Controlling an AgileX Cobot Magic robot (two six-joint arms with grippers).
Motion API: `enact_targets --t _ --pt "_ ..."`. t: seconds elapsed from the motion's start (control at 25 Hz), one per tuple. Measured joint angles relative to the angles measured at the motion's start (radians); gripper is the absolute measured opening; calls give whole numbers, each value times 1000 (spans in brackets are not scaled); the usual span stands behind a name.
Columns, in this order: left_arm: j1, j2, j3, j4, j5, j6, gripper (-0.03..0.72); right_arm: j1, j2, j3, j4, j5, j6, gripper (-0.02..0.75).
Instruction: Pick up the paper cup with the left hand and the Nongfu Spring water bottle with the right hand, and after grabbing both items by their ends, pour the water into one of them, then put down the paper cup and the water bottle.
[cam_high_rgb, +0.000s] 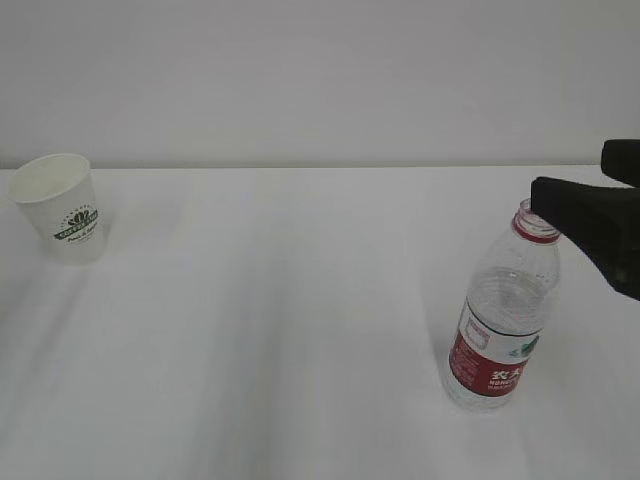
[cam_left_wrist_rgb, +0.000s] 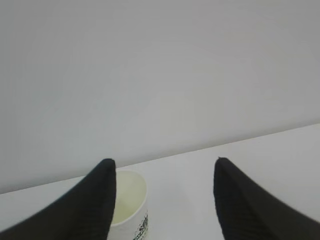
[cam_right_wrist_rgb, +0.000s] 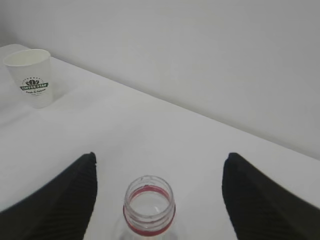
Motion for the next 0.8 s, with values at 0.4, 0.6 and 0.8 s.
enact_targets --t 0.4,0.6,0.8 --pt "0 21 0 0 -4 0 451 0 4 50 -2 -2 2 587" --pt "0 77 0 0 -30 0 451 0 4 65 -5 -2 2 587" --pt "0 118 0 0 -93 0 451 0 21 82 -5 -2 2 587"
